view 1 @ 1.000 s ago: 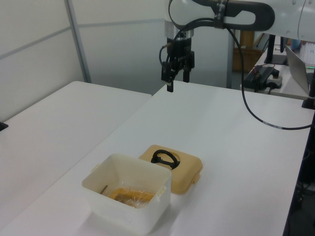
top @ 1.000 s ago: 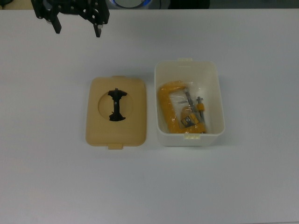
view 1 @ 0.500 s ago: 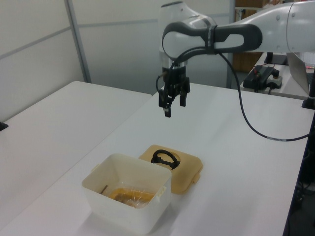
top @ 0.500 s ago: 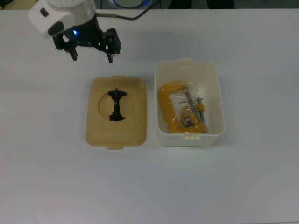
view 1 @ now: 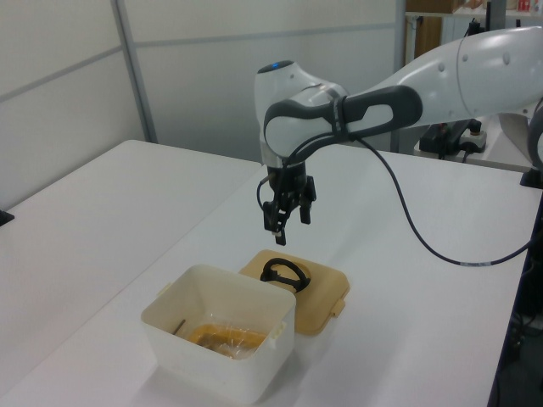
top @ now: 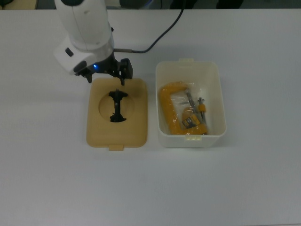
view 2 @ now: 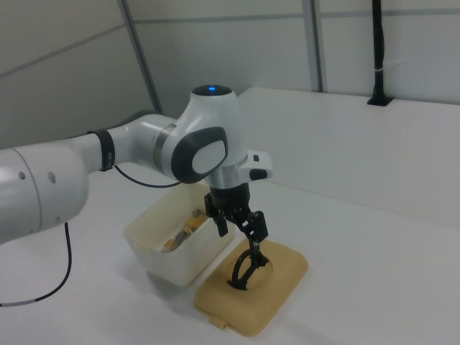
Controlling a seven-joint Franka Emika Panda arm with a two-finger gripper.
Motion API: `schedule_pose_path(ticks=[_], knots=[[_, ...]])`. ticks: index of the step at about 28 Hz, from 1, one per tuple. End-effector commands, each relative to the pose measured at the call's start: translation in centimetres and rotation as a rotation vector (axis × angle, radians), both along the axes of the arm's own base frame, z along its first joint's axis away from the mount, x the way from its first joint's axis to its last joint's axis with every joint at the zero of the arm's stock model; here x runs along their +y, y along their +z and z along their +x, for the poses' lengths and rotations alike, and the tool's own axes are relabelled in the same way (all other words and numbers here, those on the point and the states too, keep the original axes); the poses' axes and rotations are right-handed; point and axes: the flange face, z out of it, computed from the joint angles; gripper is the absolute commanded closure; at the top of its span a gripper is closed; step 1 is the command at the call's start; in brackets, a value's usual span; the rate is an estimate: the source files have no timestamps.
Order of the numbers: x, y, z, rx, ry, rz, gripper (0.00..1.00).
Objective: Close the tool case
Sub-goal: 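Move the gripper down over the black handle of the tan lid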
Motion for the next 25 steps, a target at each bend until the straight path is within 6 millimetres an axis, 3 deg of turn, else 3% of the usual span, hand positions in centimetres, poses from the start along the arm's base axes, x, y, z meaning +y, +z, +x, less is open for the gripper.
schedule_pose_path(ticks=[1,12,19,21,25], knots=[[0.4,-1.8,0.3,0.002,-0.018,-0.022,0.00],[2.7,-5.8,0.8,0.034,-0.007,-0.073,0.05],[3.0,-6.9,1.3,0.023,-0.029,-0.083,0.09],[4.0,-7.8,1.4,0.022,-0.030,-0.095,0.11],[4.0,-7.8,1.7,0.003,-0.054,-0.108,0.19]])
